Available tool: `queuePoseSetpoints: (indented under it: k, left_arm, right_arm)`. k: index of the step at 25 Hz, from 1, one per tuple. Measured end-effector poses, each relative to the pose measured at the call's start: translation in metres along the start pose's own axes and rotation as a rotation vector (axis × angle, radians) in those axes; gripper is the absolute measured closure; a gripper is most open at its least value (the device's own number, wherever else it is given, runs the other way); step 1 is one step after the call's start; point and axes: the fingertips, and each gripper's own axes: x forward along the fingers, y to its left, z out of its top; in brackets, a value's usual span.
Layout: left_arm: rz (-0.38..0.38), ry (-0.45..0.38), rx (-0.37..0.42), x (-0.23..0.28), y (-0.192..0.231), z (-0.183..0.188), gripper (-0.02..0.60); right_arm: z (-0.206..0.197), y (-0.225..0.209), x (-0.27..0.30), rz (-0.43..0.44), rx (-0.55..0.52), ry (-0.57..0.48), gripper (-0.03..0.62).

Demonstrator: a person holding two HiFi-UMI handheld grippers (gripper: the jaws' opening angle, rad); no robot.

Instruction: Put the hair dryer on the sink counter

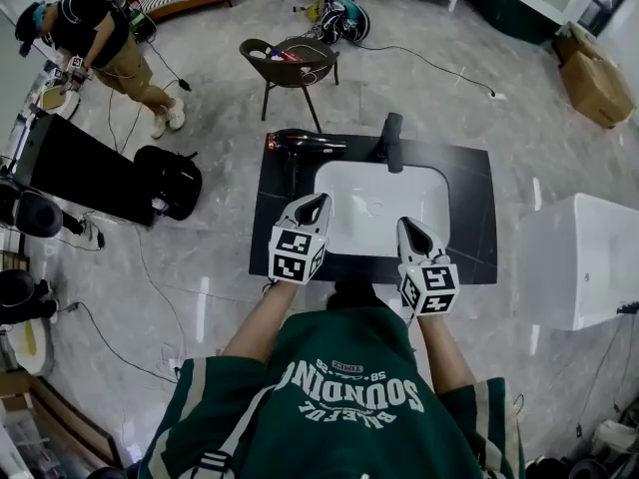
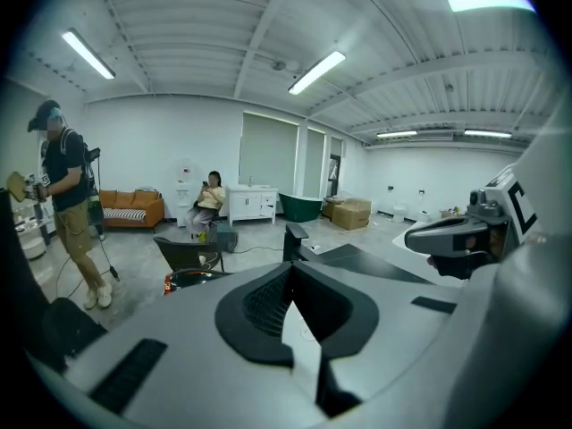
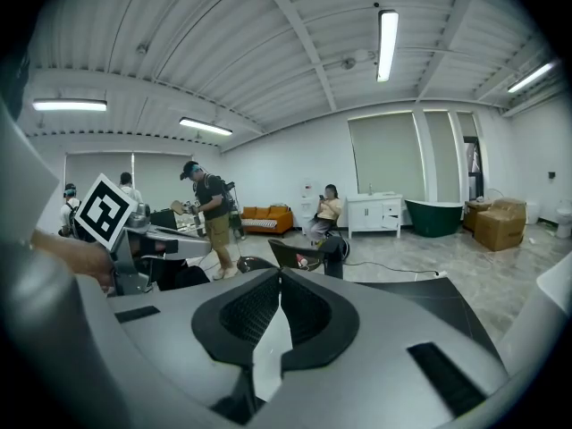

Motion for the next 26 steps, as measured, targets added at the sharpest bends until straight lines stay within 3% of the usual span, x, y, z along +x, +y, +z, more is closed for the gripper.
queuePoseSetpoints:
  k: [26]
  left_arm:
    - [-0.011,0.056,0.005,0.023,-0.003,-0.007,0.571]
  right_arm:
    - [-0.001,-0.019,0.008,0.017,0.006,0.022,0.552]
